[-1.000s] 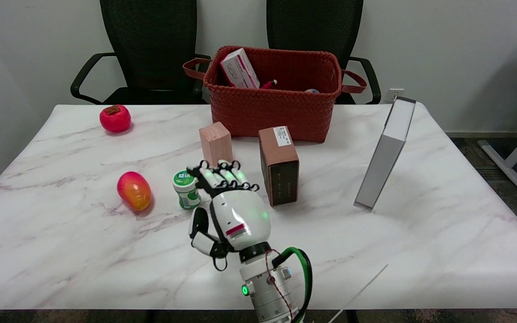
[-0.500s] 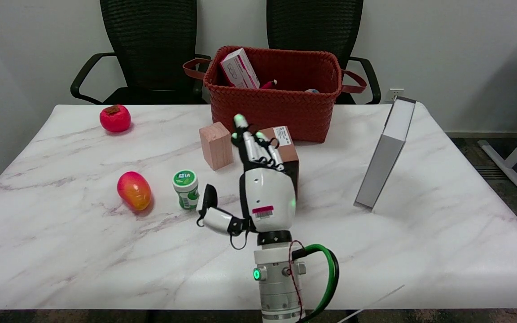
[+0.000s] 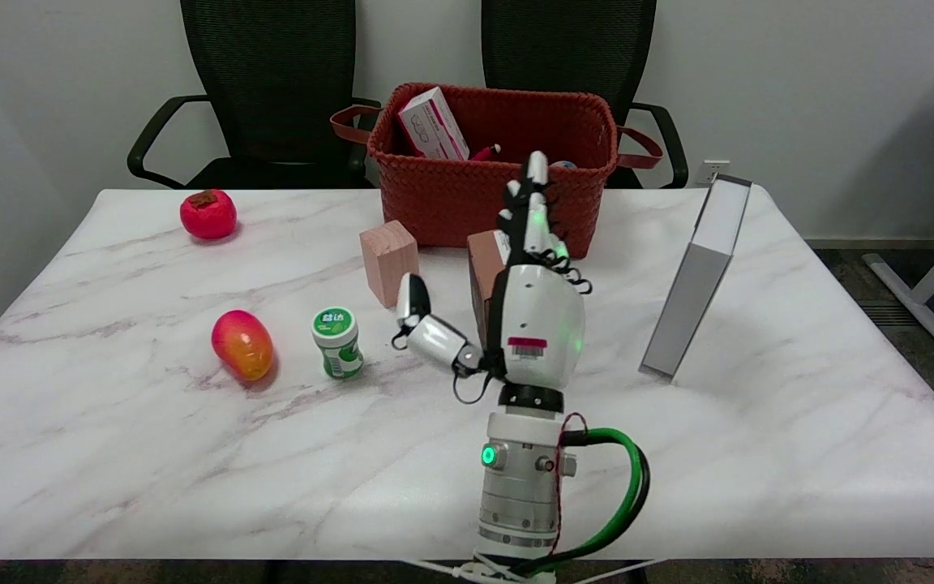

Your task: Pick up the white book.

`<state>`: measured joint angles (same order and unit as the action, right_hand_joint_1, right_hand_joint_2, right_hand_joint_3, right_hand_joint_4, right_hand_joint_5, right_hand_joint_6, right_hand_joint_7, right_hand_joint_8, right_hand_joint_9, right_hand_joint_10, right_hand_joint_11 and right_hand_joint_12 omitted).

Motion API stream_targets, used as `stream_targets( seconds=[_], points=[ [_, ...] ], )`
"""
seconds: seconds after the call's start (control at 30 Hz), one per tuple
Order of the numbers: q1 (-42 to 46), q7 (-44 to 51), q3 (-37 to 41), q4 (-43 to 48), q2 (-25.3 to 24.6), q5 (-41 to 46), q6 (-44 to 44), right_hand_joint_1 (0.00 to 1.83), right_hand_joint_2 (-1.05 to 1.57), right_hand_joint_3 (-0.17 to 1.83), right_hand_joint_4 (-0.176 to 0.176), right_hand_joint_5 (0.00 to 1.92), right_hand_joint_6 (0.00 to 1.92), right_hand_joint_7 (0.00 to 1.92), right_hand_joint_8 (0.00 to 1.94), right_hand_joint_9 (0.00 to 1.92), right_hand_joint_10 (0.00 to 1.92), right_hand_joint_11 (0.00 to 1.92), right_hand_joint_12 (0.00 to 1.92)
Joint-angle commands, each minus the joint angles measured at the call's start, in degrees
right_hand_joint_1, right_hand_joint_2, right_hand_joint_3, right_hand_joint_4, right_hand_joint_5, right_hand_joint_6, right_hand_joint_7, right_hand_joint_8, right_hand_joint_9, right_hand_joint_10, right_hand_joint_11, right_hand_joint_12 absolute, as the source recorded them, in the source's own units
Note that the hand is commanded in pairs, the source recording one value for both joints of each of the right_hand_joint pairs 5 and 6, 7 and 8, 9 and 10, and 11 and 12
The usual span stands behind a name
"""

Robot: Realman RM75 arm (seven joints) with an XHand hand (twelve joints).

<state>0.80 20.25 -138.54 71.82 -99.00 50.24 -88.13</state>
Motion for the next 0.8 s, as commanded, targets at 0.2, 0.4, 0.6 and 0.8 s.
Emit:
stream_targets(
  seconds=[0.2,0.4,0.6,0.8],
  points=[
    [-5.5,2.6,0.3,-0.4,-3.0,6.1,-15.0,0.91,0.67,0.65,0.0,0.0,0.0,0.23,0.23,0.51,0.51,0.23,0.23],
    [-4.9,4.2,-0.2,-0.5,-3.8,6.5,-15.8,0.91,0.56,0.71,0.0,0.0,0.0,0.11,0.11,0.37,0.37,0.01,0.01],
    [-4.2,4.2,-0.8,-1.6,-4.4,5.9,-18.1,0.87,0.52,0.68,0.0,0.0,0.0,0.02,0.02,0.24,0.24,0.0,0.0],
    [-2.7,4.2,-0.5,-0.8,-4.1,5.4,-18.1,0.86,0.52,0.63,0.0,0.0,0.0,0.0,0.0,0.14,0.14,0.0,0.0]
  ],
)
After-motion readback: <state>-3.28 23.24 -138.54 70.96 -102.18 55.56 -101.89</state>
